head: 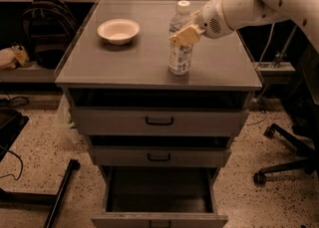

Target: Pick blue plastic bottle from bottom drawer and place on counter

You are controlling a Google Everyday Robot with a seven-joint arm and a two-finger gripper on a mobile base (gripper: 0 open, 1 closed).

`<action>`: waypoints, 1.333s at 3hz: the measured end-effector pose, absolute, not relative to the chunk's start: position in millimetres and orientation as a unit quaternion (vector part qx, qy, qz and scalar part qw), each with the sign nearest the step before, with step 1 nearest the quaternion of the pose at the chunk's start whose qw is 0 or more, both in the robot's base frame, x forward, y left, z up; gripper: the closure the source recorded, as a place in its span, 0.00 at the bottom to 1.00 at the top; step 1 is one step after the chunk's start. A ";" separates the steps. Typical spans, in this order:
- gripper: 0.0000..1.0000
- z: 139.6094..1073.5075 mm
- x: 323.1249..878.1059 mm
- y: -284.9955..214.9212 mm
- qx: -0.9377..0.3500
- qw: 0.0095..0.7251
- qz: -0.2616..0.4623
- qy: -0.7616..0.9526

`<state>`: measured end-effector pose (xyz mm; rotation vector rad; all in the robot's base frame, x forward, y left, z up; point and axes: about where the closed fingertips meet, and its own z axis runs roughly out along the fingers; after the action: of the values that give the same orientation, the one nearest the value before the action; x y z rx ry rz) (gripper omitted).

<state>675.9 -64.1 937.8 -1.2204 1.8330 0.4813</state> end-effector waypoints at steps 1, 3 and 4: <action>0.57 937.8 675.9 -64.1 -0.489 0.429 0.193 0.734; 0.11 937.7 675.9 -64.1 -0.489 0.429 0.193 0.734; 0.00 937.7 675.9 -64.0 -0.489 0.429 0.193 0.734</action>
Offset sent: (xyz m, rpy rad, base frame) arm 0.0000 0.0000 0.0000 0.0000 0.0000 0.0000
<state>675.9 -64.0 937.7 -1.2205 1.8330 0.4815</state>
